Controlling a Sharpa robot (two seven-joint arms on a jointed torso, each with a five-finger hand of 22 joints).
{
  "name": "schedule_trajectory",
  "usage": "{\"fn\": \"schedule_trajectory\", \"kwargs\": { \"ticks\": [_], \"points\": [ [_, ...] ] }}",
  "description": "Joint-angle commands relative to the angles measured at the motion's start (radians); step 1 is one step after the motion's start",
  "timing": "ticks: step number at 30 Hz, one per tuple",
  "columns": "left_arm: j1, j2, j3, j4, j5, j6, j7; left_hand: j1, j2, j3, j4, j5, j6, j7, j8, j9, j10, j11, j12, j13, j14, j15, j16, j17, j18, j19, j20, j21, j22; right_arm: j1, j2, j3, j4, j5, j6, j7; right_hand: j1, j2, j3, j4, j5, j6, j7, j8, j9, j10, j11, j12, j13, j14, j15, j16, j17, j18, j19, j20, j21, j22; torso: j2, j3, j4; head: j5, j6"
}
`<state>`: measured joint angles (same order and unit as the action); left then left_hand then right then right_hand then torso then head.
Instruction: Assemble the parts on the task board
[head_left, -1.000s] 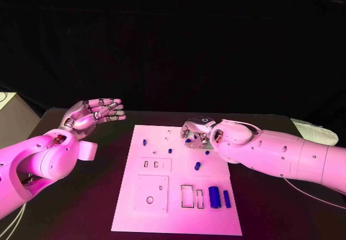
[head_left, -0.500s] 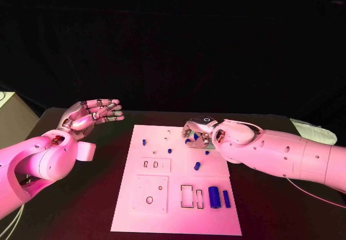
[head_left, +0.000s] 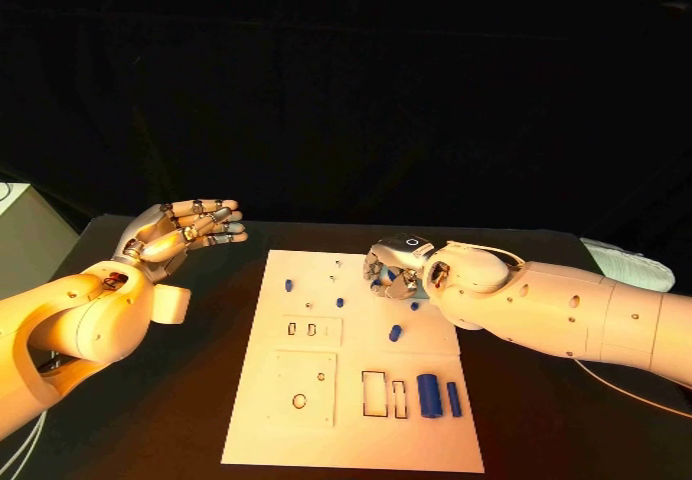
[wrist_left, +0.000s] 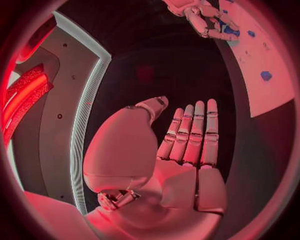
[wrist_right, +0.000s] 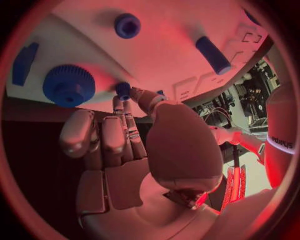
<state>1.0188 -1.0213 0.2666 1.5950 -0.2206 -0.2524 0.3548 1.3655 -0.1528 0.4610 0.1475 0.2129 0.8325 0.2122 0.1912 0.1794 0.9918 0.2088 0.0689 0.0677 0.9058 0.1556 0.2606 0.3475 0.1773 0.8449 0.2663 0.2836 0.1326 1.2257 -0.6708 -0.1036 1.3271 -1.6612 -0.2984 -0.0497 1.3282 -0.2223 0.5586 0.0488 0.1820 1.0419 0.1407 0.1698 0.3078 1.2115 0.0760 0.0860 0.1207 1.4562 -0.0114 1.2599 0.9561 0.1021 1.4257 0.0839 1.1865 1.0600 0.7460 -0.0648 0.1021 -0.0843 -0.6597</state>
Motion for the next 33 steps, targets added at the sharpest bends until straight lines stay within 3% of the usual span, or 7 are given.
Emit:
{"fn": "schedule_trajectory", "kwargs": {
  "ticks": [1, 11, 20, 28, 33],
  "points": [
    [0.0, 0.0, 0.001, 0.002, -0.004, 0.013, 0.005, -0.004, 0.007, -0.002, -0.007, -0.002, -0.008, 0.058, -0.004, 0.002, -0.007, 0.0, 0.001, 0.0, -0.001, 0.006, -0.008, -0.002, 0.005, -0.006, 0.0, -0.005, -0.002, -0.001, -0.001, 0.0, -0.001, -0.014, 0.004, 0.007, 0.011, 0.002, 0.013, -0.003, -0.007, 0.012, -0.001, 0.006, 0.004, 0.015, -0.005, 0.002, 0.007, 0.005, -0.004, 0.006, 0.004, -0.01, 0.008, -0.001, 0.008, 0.011, 0.001, -0.0009, 0.0013, -0.002, -0.001],
    [0.0, -0.002, 0.001, 0.003, -0.004, 0.014, 0.004, -0.004, 0.007, -0.002, -0.008, -0.002, -0.008, 0.057, -0.003, 0.002, -0.006, 0.0, 0.001, 0.0, -0.003, 0.006, -0.013, -0.004, 0.005, -0.006, 0.001, -0.009, -0.005, -0.001, -0.005, 0.0, -0.004, -0.036, 0.013, -0.009, 0.029, 0.008, 0.043, -0.023, -0.003, 0.022, -0.003, 0.015, 0.015, 0.036, -0.01, -0.003, 0.017, 0.005, -0.008, 0.013, 0.012, -0.014, 0.014, -0.006, 0.029, 0.04, 0.002, -0.0014, 0.0027, -0.003, -0.004],
    [0.0, -0.001, 0.001, 0.002, -0.004, 0.015, 0.002, -0.003, 0.008, -0.001, -0.008, -0.002, -0.008, 0.057, -0.003, 0.002, -0.007, 0.0, 0.001, 0.0, -0.004, 0.006, -0.017, -0.005, 0.005, -0.007, 0.002, -0.011, -0.007, -0.002, -0.005, 0.0, 0.012, -0.038, -0.058, 0.003, 0.058, 0.021, 0.094, -0.07, 0.017, 0.03, 0.0, 0.022, 0.03, 0.06, -0.011, -0.009, 0.034, 0.008, -0.01, 0.027, 0.031, -0.024, 0.026, -0.009, 0.076, 0.101, 0.001, -0.0036, 0.006, -0.005, -0.003],
    [0.0, 0.0, 0.001, 0.003, -0.004, 0.015, 0.001, -0.003, 0.008, -0.001, -0.008, -0.002, -0.008, 0.057, -0.003, 0.002, -0.007, 0.0, 0.001, 0.0, -0.004, 0.006, -0.017, -0.005, 0.005, -0.007, 0.002, -0.011, -0.007, -0.001, 0.0, 0.004, 0.038, -0.052, -0.119, -0.013, 0.057, 0.02, 0.099, -0.077, 0.025, 0.031, 0.001, 0.023, 0.033, 0.062, -0.01, -0.01, 0.037, 0.009, -0.01, 0.031, 0.038, -0.025, 0.026, -0.009, 0.082, 0.109, 0.001, -0.0054, 0.004, -0.005, 0.001],
    [0.0, 0.002, 0.001, 0.004, -0.004, 0.015, 0.001, -0.002, 0.008, -0.001, -0.009, -0.002, -0.008, 0.056, -0.002, 0.003, -0.007, 0.0, 0.002, 0.0, -0.004, 0.007, -0.019, -0.006, 0.005, -0.007, 0.002, -0.013, -0.008, 0.0, 0.02, 0.007, 0.039, -0.067, -0.141, -0.039, 0.056, 0.019, 0.103, -0.084, 0.032, 0.032, 0.002, 0.024, 0.035, 0.065, -0.01, -0.012, 0.04, 0.013, -0.01, 0.04, 0.053, -0.028, 0.031, -0.009, 0.096, 0.127, 0.001, -0.0064, 0.0072, -0.001, 0.009]
  ]
}}
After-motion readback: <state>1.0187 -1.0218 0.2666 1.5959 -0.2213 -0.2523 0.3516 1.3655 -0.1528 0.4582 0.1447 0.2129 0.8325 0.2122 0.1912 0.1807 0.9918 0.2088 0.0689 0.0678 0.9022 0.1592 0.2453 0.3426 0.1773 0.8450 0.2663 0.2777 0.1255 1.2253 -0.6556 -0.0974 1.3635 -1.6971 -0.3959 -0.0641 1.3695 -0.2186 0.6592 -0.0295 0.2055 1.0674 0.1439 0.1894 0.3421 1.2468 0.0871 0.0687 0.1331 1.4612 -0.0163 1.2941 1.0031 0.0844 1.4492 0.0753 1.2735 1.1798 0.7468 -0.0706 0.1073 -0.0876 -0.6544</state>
